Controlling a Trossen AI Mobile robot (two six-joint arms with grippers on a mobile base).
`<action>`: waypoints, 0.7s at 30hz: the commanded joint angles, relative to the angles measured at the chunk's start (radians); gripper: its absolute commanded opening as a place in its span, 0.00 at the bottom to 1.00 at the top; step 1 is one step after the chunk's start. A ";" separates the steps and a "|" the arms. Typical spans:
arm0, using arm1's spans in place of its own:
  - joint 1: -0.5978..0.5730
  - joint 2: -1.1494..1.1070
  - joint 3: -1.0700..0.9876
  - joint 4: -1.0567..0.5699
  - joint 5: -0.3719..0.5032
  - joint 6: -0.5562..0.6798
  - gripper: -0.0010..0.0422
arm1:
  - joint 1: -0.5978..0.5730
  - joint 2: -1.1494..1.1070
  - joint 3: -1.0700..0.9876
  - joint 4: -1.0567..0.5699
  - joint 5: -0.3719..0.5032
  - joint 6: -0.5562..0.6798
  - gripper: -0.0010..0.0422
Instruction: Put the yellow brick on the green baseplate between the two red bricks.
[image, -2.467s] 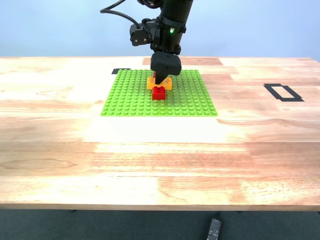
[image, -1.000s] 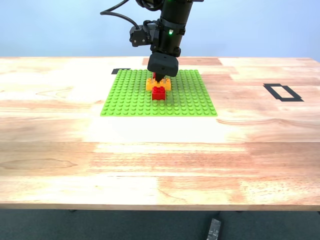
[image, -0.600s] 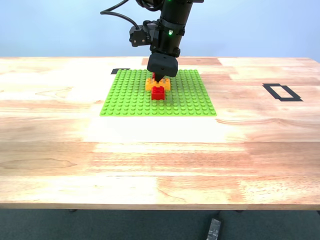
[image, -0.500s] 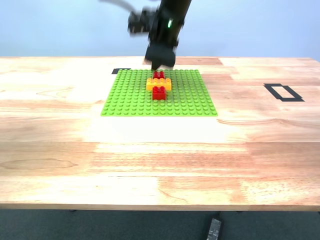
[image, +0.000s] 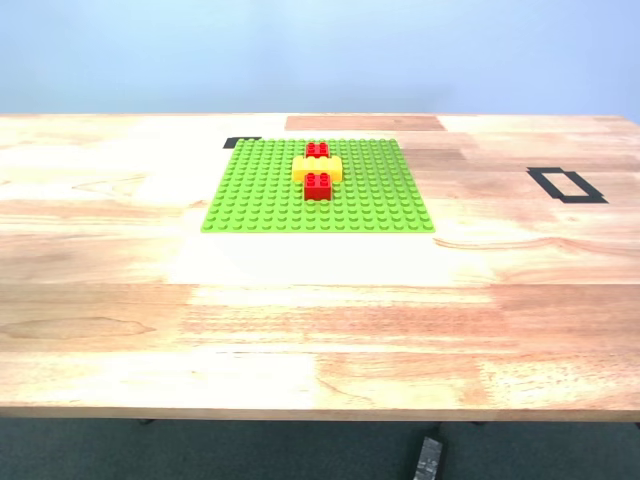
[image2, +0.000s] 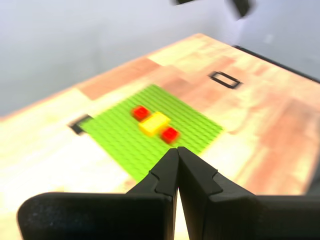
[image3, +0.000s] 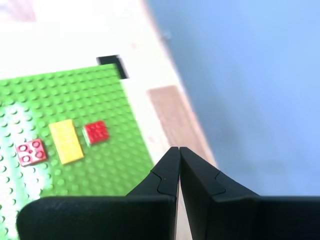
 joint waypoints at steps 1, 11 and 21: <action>0.000 -0.022 -0.002 0.064 -0.063 -0.021 0.02 | -0.058 -0.162 -0.184 0.118 -0.002 0.077 0.02; 0.000 -0.113 -0.187 0.424 -0.226 -0.196 0.02 | -0.145 -0.782 -0.901 0.674 0.037 0.477 0.02; 0.000 -0.282 -0.514 0.860 -0.284 -0.333 0.02 | -0.130 -1.236 -1.316 0.864 0.258 0.665 0.02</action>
